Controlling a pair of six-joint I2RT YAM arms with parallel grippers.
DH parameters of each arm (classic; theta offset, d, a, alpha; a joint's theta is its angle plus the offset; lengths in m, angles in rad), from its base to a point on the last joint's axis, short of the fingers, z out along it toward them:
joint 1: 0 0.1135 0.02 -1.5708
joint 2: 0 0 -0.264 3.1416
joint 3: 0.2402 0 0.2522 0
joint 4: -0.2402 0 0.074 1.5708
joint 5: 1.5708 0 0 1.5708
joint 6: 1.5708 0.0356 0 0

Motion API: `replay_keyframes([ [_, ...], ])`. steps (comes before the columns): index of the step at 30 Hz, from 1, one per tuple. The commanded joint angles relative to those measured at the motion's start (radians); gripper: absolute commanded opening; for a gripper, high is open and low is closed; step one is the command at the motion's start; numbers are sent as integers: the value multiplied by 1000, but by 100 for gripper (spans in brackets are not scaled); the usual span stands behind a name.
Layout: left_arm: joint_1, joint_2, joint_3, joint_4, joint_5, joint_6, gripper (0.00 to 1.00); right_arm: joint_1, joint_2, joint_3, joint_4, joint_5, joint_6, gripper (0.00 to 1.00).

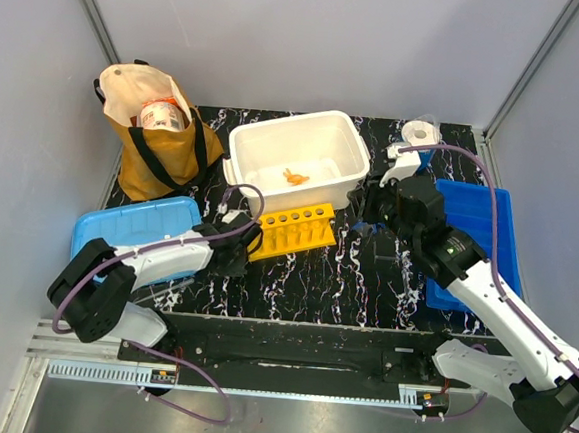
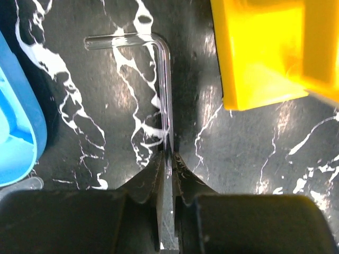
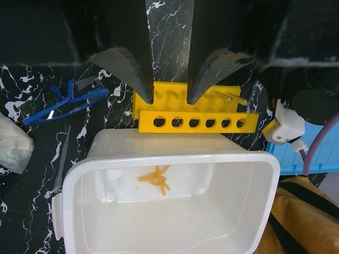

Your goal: Organize the chemistry lab equipment

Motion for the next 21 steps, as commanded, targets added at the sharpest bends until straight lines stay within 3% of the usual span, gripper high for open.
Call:
replay_keyframes([
  [1,-4,-77,-64,-19,85,-31,9,0,-27,-16,44,9,11,37],
  [8,-16,-208,-93,-22,174,-68,8,-2,-58,-85,44,-80,118,37],
  [12,-41,-266,-107,-3,226,-74,8,-2,-73,-175,75,-213,277,37],
  [16,-74,-314,-110,14,251,-81,7,26,-38,-356,243,-362,486,36],
  [21,-123,-341,-130,81,300,-115,6,119,35,-477,488,-359,675,36],
])
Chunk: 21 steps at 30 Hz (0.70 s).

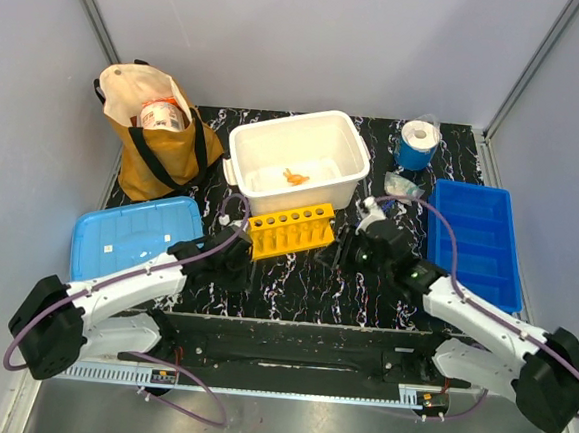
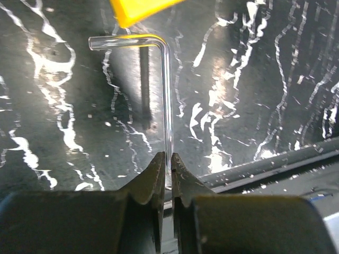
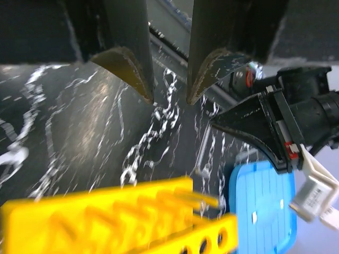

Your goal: Organize the chemistry lab equipment

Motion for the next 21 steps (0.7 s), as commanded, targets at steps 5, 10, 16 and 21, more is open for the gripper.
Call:
replay_keyframes([
  [5,-90,-26,-30,135,88,-71,6,164,152,-108,472,-40,367,41],
  [10,-143,-52,-5,163,57,-96,5,169,266,-191,678,-30,508,43],
  [16,-174,-75,18,189,22,-96,5,169,384,-162,745,-95,508,47],
  [21,-188,-76,21,226,23,-102,5,169,468,-156,836,-136,550,47],
])
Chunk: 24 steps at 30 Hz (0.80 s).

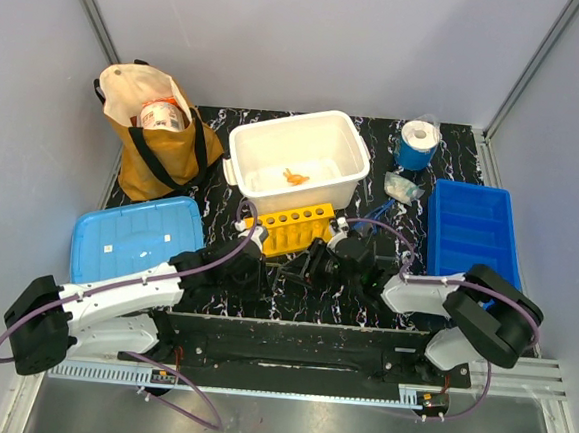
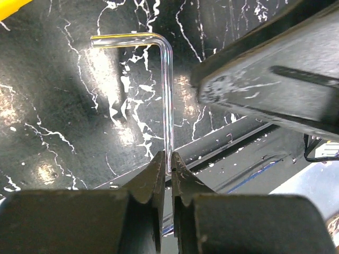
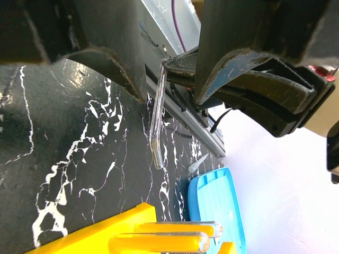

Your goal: Organize the chemistry lab equipment

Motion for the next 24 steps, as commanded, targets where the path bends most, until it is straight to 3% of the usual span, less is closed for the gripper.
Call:
replay_keyframes([
  [1,-15,-20,44,79,-21,-18,4,6,59,29,154,-49,53,47],
  [9,-28,-23,52,87,-36,-15,4,11,136,47,174,-69,67,43],
  [20,-31,-28,45,98,-41,-6,4,9,121,32,245,-44,87,13],
  [24,-31,-37,50,104,-39,2,13,2,76,47,191,-30,68,4],
])
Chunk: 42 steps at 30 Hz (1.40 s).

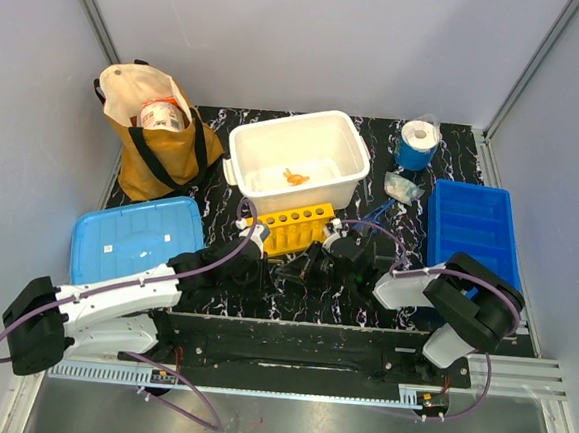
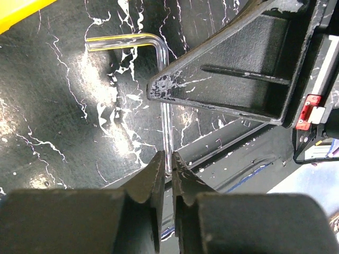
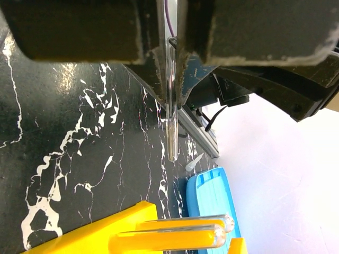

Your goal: Organize the chemistry lab equipment

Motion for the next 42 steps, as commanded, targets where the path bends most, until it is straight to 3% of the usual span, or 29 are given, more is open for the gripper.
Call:
replay_keyframes([
  [1,-5,-28,50,58,-14,9,16,-3,-85,38,21,20,-1,3],
  [6,-5,-61,94,17,-17,48,53,-55,-206,49,-97,65,-27,3],
  [9,-5,-85,145,-35,-42,102,68,-112,-325,84,-267,121,-93,3],
  [12,-5,-97,214,-104,-86,166,99,-162,-453,135,-436,213,-167,3],
  [19,-5,-110,361,-250,-221,357,99,-312,-596,311,-786,376,-353,5],
  [25,-5,-111,385,-316,-377,505,99,-556,-590,426,-964,376,-468,6],
  [33,-5,-105,285,-299,-491,565,99,-939,-502,476,-1019,318,-546,7],
  [42,-5,-96,289,-293,-476,601,99,-1156,-436,442,-1030,342,-554,8],
])
